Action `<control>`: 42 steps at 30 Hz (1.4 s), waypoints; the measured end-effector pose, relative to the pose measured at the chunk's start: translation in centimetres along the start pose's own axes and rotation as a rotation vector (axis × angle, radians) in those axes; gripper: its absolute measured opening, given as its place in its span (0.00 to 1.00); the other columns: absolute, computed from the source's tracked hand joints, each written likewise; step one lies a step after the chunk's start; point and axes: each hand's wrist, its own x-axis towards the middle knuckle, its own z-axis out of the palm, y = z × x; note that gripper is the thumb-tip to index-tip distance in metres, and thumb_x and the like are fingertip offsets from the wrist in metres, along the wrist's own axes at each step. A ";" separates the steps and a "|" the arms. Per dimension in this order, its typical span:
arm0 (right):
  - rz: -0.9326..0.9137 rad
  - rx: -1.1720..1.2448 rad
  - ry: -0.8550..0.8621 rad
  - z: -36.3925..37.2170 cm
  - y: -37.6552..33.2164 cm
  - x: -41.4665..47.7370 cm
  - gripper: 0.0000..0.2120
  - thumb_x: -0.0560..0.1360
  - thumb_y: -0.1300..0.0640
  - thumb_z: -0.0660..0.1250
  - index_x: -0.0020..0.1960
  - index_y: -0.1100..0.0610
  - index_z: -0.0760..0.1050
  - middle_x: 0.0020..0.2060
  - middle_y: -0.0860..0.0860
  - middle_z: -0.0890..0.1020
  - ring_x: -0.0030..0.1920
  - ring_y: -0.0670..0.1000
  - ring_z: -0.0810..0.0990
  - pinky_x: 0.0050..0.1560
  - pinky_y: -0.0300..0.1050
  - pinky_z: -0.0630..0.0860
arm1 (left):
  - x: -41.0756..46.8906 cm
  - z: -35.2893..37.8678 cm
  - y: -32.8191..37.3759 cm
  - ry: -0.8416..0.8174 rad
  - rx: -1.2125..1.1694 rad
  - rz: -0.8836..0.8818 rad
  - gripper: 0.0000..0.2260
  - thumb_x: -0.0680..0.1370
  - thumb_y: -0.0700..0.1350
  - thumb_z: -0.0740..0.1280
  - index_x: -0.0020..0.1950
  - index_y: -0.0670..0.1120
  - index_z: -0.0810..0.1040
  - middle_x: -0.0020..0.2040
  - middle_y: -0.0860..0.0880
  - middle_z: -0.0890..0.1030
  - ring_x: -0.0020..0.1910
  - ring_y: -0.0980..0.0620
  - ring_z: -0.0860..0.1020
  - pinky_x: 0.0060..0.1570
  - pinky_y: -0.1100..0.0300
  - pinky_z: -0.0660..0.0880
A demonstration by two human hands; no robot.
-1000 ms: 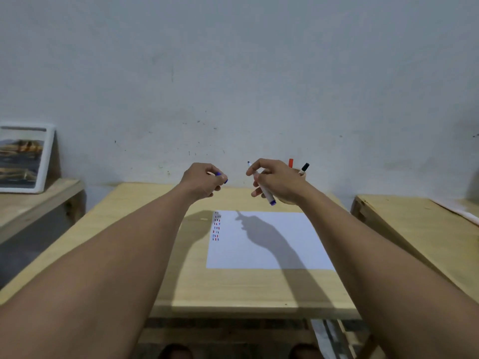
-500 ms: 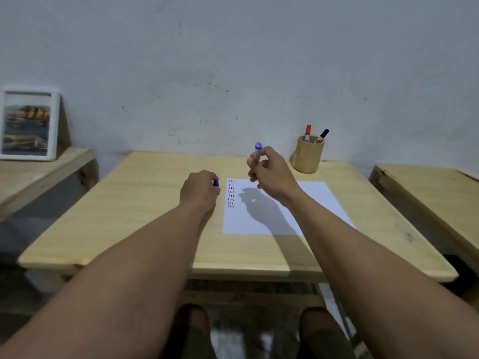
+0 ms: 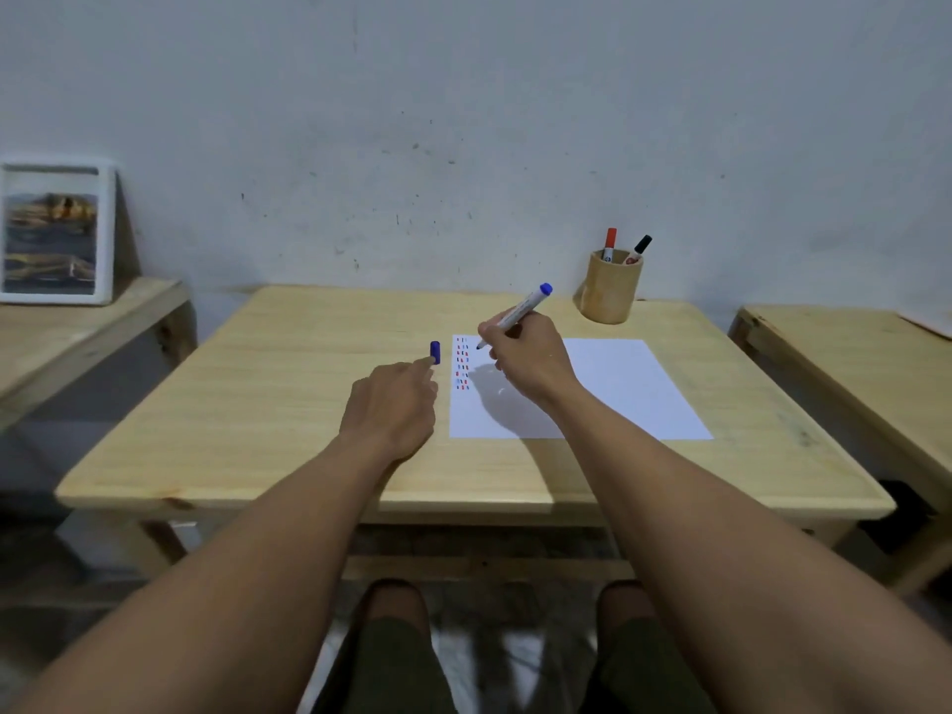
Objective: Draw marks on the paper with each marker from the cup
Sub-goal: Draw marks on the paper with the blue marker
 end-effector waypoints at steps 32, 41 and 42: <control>-0.025 -0.258 0.008 3.0 3.3 -1.2 0.06 0.73 0.52 0.71 0.41 0.53 0.77 0.34 0.42 0.82 0.37 0.47 0.83 0.37 0.45 0.79 | -1.4 0.4 0.9 -0.265 0.148 0.033 0.24 0.84 0.54 0.45 0.81 0.57 0.53 0.82 0.47 0.52 0.81 0.46 0.48 0.76 0.38 0.44; -0.003 -0.236 0.027 3.0 3.4 -1.2 0.08 0.75 0.53 0.70 0.45 0.57 0.79 0.37 0.48 0.84 0.40 0.50 0.85 0.45 0.50 0.82 | -1.3 0.7 0.7 -0.260 0.150 0.033 0.24 0.84 0.54 0.45 0.81 0.57 0.53 0.82 0.48 0.52 0.81 0.46 0.48 0.76 0.38 0.44; 0.001 -0.227 0.030 3.0 3.4 -1.2 0.09 0.75 0.52 0.69 0.47 0.58 0.80 0.37 0.48 0.85 0.41 0.50 0.85 0.45 0.50 0.82 | -1.3 0.7 0.7 -0.257 0.153 0.035 0.24 0.84 0.54 0.45 0.81 0.57 0.53 0.82 0.48 0.53 0.81 0.46 0.48 0.76 0.38 0.45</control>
